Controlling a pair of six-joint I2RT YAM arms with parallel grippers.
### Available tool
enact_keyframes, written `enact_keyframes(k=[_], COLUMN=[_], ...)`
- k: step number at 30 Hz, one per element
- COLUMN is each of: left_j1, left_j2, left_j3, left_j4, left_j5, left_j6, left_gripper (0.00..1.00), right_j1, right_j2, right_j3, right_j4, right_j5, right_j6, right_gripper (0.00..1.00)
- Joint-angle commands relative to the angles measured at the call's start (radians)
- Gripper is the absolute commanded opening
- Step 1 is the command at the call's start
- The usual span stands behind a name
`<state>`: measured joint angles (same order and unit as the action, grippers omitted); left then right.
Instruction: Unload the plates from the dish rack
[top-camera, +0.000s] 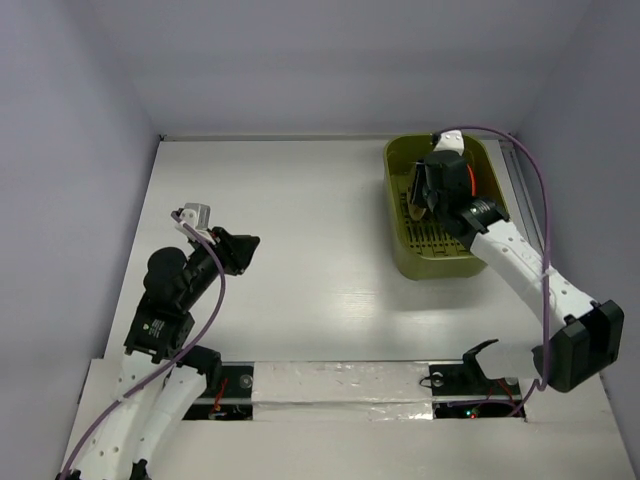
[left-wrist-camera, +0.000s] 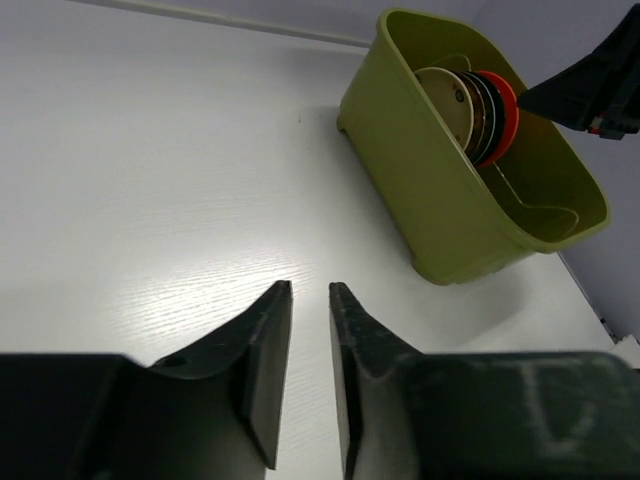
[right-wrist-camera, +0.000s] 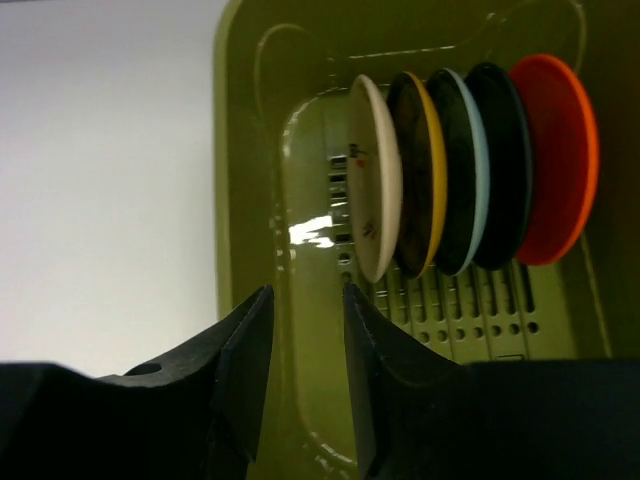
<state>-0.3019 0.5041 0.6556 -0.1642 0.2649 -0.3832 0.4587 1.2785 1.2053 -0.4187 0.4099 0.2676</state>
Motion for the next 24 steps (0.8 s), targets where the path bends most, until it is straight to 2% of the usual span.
enact_keyframes(k=[1,2,8,24], left_j1=[-0.005,-0.005,-0.005,0.004], left_j2=[-0.025,-0.032,-0.038,-0.030], left_j3=[-0.007,-0.008,-0.011,-0.014], left_j4=[0.023,0.022,0.022,0.031], left_j5=[-0.019,-0.024,-0.032,-0.007], left_j6=[-0.006,-0.009,-0.014,-0.011], left_gripper=[0.22,0.23,0.41,0.43], right_j1=[0.001,0.001,-0.018,-0.106], right_j2=[0.042,0.073,0.202,0.351], right_j3=[0.072,0.083,0.169,0.231], right_j4=[0.011,0.011,-0.006,0.024], right_j5=[0.131,0.150,0.178,0.147], right_j6=[-0.021,-0.021,-0.036,-0.074], right_gripper=[0.41,0.43,0.41,0.36])
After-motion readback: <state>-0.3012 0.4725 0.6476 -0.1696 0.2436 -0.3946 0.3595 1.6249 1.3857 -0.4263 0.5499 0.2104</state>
